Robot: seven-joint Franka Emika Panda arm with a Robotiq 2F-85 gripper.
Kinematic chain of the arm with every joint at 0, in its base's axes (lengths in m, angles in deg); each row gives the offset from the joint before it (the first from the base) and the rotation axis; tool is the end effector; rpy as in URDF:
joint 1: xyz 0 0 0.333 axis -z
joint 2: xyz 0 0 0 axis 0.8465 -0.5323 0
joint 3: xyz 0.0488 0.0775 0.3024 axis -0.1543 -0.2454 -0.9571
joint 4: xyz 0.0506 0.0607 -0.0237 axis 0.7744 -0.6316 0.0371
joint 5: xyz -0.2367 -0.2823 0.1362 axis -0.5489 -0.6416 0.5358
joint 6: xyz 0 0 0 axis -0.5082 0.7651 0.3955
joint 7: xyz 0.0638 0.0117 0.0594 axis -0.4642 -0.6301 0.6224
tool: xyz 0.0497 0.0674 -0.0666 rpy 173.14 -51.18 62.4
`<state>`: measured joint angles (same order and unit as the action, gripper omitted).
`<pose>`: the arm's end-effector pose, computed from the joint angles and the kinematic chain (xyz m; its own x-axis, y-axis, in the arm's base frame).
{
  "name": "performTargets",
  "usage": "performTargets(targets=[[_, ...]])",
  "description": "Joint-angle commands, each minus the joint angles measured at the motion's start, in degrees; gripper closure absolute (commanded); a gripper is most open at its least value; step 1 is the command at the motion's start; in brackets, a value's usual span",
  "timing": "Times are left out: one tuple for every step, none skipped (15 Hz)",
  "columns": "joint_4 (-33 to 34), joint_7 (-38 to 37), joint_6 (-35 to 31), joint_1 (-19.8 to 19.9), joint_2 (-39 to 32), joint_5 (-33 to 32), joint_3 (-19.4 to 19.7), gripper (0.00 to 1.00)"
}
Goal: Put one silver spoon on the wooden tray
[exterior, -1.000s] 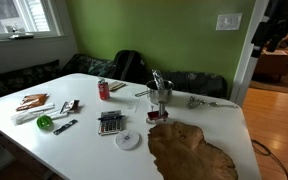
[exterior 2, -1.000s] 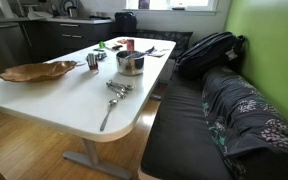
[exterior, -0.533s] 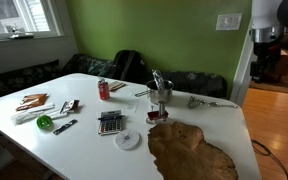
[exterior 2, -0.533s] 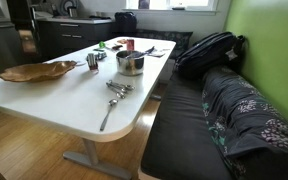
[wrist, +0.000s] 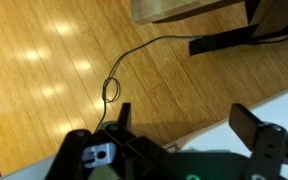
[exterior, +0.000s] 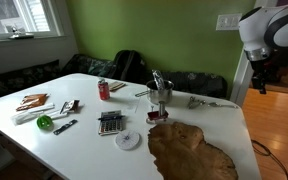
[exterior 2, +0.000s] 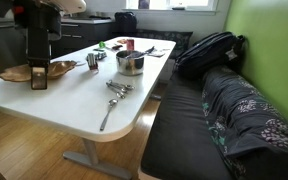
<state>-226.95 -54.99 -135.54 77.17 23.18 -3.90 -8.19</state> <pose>0.3589 -0.1375 0.2564 0.9376 -0.2493 -0.2426 -0.1313 -0.8995 0.4168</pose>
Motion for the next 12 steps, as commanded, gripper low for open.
performTargets(targets=[[-2.8, 6.3, -8.6, -3.0, 2.3, -2.3, 5.3, 0.00], [-3.0, 9.1, -12.2, -3.1, 1.8, -0.7, 6.8, 0.00], [-3.3, 12.0, -16.8, -2.9, 0.9, 0.1, 8.4, 0.00], [-3.2, 15.3, -21.5, -2.6, -0.7, 1.7, 10.1, 0.00], [-3.3, 18.9, -24.8, -2.6, -1.8, 4.1, 11.5, 0.00], [-2.6, 24.7, -27.5, -3.2, -4.1, 9.4, 13.3, 0.00], [-2.1, 28.7, -29.3, -3.9, -6.3, 14.1, 13.8, 0.00], [-1.6, 33.7, -30.2, -5.0, -8.6, 19.4, 14.0, 0.00], [-1.0, 38.8, -30.0, -5.2, -10.0, 24.0, 13.6, 0.00], [1.8, 43.5, -27.9, -5.4, -12.0, 28.0, 12.9, 0.00], [3.3, 45.8, -26.6, -5.0, -13.2, 28.8, 12.4, 0.00], [6.0, 43.5, -24.8, -5.2, -15.1, 26.0, 12.3, 0.00]])
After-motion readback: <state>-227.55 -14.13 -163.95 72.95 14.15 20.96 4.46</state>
